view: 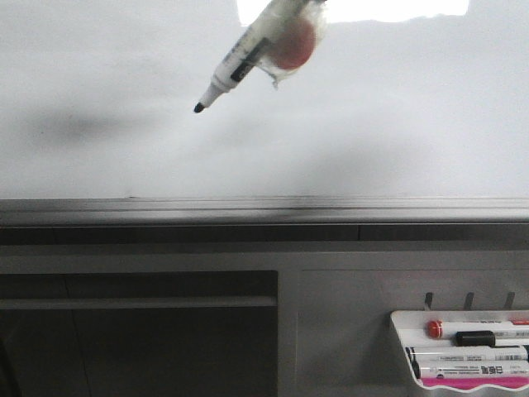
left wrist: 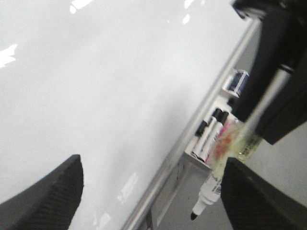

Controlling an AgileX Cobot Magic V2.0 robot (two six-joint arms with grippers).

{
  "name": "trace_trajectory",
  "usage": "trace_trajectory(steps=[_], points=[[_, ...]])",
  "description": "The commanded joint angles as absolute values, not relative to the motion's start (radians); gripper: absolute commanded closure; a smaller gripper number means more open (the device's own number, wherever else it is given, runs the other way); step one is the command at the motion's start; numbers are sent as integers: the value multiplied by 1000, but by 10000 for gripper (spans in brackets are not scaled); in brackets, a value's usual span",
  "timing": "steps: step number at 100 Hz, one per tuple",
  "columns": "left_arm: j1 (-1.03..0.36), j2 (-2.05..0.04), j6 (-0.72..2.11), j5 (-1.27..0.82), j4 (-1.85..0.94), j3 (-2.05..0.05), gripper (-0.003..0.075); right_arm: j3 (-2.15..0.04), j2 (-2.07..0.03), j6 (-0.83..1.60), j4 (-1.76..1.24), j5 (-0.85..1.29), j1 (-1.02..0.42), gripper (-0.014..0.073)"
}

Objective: Write number 2 on whiteboard

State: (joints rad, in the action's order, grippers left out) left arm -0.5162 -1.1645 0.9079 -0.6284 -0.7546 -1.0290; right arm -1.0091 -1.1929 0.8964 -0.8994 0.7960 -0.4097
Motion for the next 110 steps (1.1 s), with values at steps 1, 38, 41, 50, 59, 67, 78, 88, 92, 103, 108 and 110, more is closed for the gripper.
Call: trace_trajectory(steps=[1,38,41,50,59,67,78,88,92,103,108,110], points=[[-455,-1096,908,-583,-866,-1061,212,-972,-1106,898,-934,660,-408,646],[-422,-857,945,-241,-994,-814,610,-792,-939,941,-938,264,-408,647],[-422,-843,945,-222,-1000,-796,644,-794,-948,948,-940,249,-408,647],[-422,-807,945,-203,-1001,-751,741,-806,-979,956,-940,206,-410,647],[-422,-789,945,-193,-1001,-725,740,-836,-1024,957,-940,199,-410,647],[-422,-787,945,-193,-1003,-723,740,-875,-1076,957,-940,199,-414,647],[-422,-787,945,-193,-1002,-723,740,-926,-1143,957,-940,196,-425,647],[-422,-787,945,-193,-1002,-723,740,-963,-1201,957,-940,181,-427,647],[-422,-787,945,-191,-1002,-723,740,-968,-1216,957,-940,165,-427,647],[-422,-787,945,-191,-1002,-723,740,-971,-1236,957,-940,124,-427,647],[-422,-787,945,-191,-1002,-723,740,-971,-1236,957,-940,113,-427,647],[-422,-787,945,-191,-1002,-723,740,-971,-1236,957,-940,108,-427,647]])
